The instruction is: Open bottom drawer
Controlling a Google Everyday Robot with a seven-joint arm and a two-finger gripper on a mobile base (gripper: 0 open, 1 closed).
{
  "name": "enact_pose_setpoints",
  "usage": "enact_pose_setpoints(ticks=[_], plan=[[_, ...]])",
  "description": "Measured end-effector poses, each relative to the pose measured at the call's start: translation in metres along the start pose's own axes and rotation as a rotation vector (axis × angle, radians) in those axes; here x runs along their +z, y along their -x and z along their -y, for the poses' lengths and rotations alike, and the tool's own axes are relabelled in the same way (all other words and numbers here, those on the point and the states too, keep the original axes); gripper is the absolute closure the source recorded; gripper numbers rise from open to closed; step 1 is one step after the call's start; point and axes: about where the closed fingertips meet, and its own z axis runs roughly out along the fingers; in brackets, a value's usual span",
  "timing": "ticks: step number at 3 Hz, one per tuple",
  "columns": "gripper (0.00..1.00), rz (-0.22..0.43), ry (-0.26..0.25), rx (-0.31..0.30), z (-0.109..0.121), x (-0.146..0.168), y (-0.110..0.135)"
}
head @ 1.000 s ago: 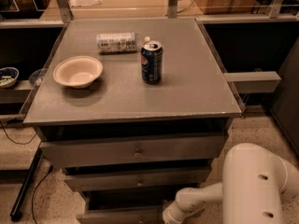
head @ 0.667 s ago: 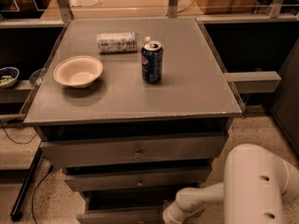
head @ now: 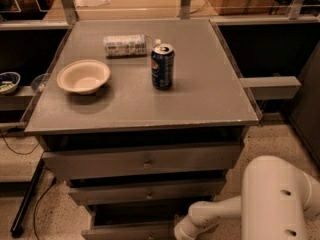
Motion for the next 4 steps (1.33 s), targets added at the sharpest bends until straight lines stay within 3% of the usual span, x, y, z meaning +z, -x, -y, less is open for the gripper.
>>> enact_pose_setpoints(ticks=[1, 2, 4], plan=[[0.00, 0.001, 0.000, -0.001, 0.0023, -0.0013, 0.0010], [0.00, 0.018, -0.015, -0.040, -0.0003, -0.0035, -0.0031], [0.00, 0.019, -0.002, -0.040, 0.0019, -0.0030, -0.0005]])
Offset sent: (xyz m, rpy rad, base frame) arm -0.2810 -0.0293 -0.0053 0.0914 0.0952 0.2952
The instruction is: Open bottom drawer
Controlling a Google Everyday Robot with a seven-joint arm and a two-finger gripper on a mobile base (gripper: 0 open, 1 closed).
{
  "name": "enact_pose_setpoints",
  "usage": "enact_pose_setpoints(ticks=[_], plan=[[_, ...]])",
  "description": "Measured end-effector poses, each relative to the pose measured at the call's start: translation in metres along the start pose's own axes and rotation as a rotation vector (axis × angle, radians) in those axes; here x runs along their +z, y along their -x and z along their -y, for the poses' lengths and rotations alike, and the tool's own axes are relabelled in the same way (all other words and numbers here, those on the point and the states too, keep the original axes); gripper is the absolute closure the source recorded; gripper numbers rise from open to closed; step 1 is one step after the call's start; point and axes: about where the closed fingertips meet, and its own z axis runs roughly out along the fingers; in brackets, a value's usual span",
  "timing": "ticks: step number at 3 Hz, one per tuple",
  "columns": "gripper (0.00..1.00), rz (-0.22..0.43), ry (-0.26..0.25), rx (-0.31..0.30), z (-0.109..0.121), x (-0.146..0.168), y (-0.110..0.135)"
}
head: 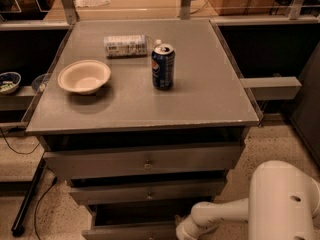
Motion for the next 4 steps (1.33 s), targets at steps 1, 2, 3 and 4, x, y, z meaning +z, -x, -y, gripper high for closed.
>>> enact_pose_setpoints(ticks=[1, 2, 3, 4], plan=[[0.00, -0.001, 0.021, -0.019, -0.011, 0.002, -0.006], [0.00, -0.001, 0.021, -0.020, -0.009, 0.000, -0.005], [0.00, 0.010, 0.021, -0.081, -0.015, -0.009, -0.003], [0.00, 0.010, 0.021, -0.081, -0.015, -0.009, -0.003]])
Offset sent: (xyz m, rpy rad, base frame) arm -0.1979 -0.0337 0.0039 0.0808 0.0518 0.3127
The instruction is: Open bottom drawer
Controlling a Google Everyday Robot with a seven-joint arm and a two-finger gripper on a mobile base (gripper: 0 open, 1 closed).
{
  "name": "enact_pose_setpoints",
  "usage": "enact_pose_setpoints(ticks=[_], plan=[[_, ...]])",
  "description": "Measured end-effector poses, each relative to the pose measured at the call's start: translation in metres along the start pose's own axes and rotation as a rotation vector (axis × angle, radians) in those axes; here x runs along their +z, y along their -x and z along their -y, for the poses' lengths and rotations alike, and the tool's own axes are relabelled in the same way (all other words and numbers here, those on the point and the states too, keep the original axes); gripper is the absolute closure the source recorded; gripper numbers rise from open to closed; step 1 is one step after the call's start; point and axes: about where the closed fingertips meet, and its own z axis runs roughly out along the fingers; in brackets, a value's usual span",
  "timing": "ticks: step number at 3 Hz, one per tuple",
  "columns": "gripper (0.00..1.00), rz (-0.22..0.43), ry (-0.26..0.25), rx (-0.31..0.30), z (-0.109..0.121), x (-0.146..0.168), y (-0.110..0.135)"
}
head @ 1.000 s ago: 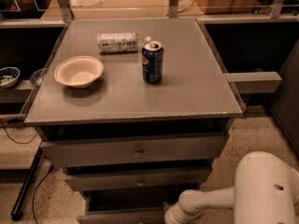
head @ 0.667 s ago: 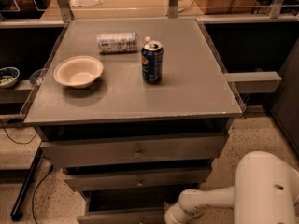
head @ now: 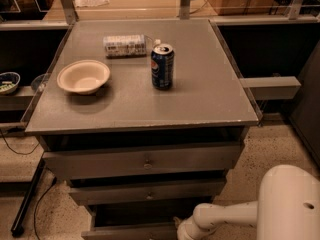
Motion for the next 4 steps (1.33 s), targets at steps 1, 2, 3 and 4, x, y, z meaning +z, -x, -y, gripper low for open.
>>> enact_pose_setpoints(ticks=[1, 2, 3, 4], plan=[[0.00, 0.000, 0.013, -0.008, -0.0042, 0.0021, -0.0023], [0.00, 0.001, 0.013, -0.009, -0.0027, 0.0016, -0.0020], [0.00, 0.008, 0.016, -0.026, -0.0068, 0.0038, -0.0040], [0.00, 0.008, 0.016, -0.026, -0.0046, 0.0024, -0.0033]])
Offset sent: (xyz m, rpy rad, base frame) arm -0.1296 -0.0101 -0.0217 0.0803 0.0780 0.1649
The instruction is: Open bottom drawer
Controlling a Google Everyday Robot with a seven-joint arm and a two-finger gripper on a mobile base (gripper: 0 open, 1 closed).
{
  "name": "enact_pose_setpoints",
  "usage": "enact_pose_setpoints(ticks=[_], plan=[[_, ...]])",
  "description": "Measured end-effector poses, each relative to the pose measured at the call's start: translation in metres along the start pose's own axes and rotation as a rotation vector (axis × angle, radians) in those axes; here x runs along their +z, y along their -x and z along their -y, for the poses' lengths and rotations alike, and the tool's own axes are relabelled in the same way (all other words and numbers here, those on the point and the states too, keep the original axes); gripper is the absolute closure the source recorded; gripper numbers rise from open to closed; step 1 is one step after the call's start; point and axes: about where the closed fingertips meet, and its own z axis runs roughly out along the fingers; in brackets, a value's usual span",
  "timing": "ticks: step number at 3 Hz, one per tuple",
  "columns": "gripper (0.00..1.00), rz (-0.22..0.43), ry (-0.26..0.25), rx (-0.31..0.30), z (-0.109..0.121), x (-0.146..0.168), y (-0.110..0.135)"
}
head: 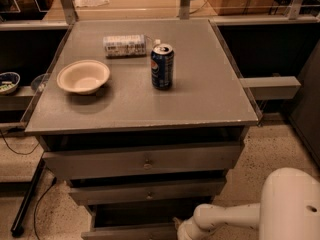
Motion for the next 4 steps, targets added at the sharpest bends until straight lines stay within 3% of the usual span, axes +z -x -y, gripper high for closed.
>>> enact_pose_setpoints(ticks=[4], plan=[[0.00, 0.008, 0.002, -0.036, -0.0042, -0.0016, 0.0007]])
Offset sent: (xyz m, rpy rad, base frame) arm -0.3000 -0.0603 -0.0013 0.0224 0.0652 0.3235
